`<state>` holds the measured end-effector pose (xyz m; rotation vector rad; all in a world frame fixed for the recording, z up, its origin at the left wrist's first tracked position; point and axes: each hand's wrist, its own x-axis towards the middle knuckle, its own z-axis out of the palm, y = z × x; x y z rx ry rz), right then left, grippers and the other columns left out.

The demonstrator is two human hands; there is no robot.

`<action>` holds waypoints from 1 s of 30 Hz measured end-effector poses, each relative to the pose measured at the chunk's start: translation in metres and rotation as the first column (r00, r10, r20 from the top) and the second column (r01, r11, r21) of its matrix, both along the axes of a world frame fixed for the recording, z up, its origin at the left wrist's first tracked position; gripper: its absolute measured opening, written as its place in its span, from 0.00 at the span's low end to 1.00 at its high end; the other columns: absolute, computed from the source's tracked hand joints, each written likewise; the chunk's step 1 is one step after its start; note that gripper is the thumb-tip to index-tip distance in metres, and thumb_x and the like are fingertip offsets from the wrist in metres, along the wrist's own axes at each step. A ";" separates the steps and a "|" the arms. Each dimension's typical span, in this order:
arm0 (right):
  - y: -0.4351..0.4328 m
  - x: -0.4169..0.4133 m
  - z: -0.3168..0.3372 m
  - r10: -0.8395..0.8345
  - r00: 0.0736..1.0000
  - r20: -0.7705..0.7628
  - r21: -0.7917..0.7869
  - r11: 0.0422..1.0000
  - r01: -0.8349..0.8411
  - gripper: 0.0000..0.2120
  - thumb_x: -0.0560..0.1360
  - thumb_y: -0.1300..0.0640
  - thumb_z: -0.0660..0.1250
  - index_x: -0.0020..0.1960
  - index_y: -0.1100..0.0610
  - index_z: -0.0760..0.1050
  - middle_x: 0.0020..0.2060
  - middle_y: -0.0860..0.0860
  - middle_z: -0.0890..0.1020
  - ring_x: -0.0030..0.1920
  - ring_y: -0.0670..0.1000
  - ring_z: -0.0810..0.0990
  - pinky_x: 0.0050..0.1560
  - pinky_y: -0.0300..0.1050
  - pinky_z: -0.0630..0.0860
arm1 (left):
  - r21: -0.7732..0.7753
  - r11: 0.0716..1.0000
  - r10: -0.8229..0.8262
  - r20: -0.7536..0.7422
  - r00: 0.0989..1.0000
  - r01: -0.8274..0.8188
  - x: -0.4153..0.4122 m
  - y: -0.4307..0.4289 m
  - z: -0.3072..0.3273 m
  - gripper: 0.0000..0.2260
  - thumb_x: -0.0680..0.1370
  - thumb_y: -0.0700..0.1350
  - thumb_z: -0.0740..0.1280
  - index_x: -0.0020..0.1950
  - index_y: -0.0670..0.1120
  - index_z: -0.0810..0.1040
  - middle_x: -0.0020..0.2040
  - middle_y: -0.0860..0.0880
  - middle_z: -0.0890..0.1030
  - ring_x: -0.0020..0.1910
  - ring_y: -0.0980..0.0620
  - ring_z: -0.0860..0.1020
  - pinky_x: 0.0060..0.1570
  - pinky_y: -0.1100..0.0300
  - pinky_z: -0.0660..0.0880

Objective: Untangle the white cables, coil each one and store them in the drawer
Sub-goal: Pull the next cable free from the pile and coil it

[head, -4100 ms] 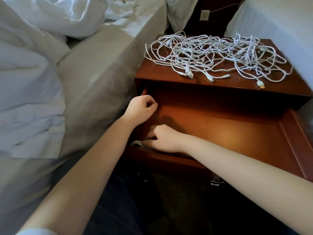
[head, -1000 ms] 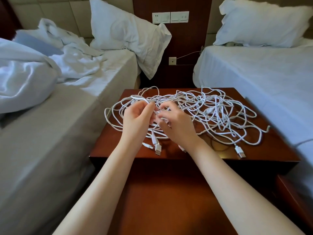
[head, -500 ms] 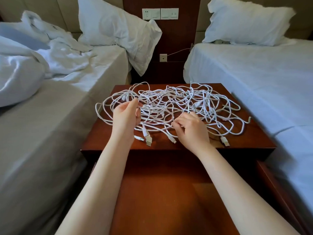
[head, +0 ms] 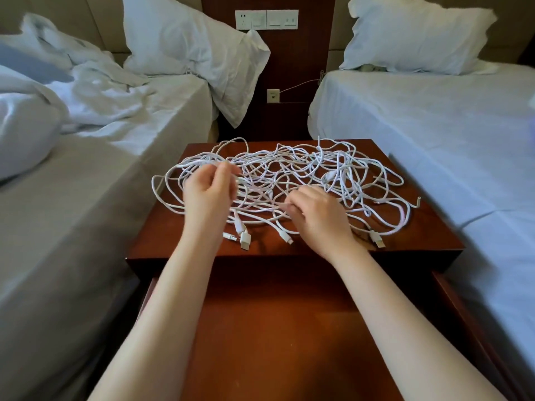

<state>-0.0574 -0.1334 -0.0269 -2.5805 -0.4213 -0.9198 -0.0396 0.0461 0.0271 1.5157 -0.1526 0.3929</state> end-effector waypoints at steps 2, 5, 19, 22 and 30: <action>-0.018 0.002 0.001 -0.098 0.995 -0.008 0.008 0.995 0.098 0.11 0.78 0.53 0.65 0.39 0.56 0.75 0.33 0.44 0.72 0.35 0.49 0.72 0.32 0.40 0.64 | -0.150 0.984 0.091 -0.024 0.996 -0.094 0.010 0.015 -0.001 0.13 0.80 0.38 0.59 0.37 0.44 0.76 0.25 0.54 0.73 0.26 0.55 0.69 0.29 0.64 0.66; -0.036 -0.001 0.006 -0.170 0.977 -0.130 0.081 0.980 0.181 0.15 0.80 0.50 0.62 0.39 0.59 0.75 0.30 0.48 0.77 0.32 0.52 0.74 0.32 0.48 0.72 | -0.191 0.979 0.061 -0.088 0.994 -0.077 0.017 0.025 -0.007 0.11 0.81 0.39 0.59 0.41 0.43 0.77 0.32 0.49 0.78 0.30 0.54 0.74 0.35 0.63 0.71; 0.005 -0.025 0.068 0.393 0.897 -0.205 0.804 0.590 -0.074 0.11 0.82 0.58 0.59 0.49 0.59 0.79 0.34 0.50 0.79 0.28 0.47 0.77 0.33 0.36 0.75 | 0.428 0.464 -0.551 -0.546 0.631 0.775 -0.024 -0.016 0.004 0.15 0.73 0.53 0.72 0.57 0.50 0.80 0.37 0.50 0.77 0.33 0.56 0.72 0.39 0.62 0.71; 0.007 -0.027 0.070 0.381 0.901 -0.207 0.793 0.605 -0.074 0.09 0.82 0.59 0.60 0.51 0.56 0.79 0.36 0.50 0.79 0.30 0.46 0.78 0.36 0.39 0.78 | 0.342 0.580 -0.566 -0.483 0.668 0.739 -0.033 -0.034 0.001 0.09 0.78 0.47 0.67 0.50 0.42 0.82 0.31 0.50 0.75 0.27 0.57 0.69 0.29 0.68 0.67; -0.010 -0.017 0.051 0.336 0.829 -0.448 0.569 0.822 -0.026 0.08 0.78 0.51 0.66 0.56 0.46 0.78 0.51 0.42 0.81 0.53 0.42 0.78 0.56 0.42 0.75 | 0.238 0.883 -0.252 -0.486 0.837 0.405 -0.007 0.007 0.009 0.14 0.82 0.45 0.60 0.39 0.42 0.76 0.26 0.48 0.73 0.22 0.54 0.66 0.23 0.66 0.63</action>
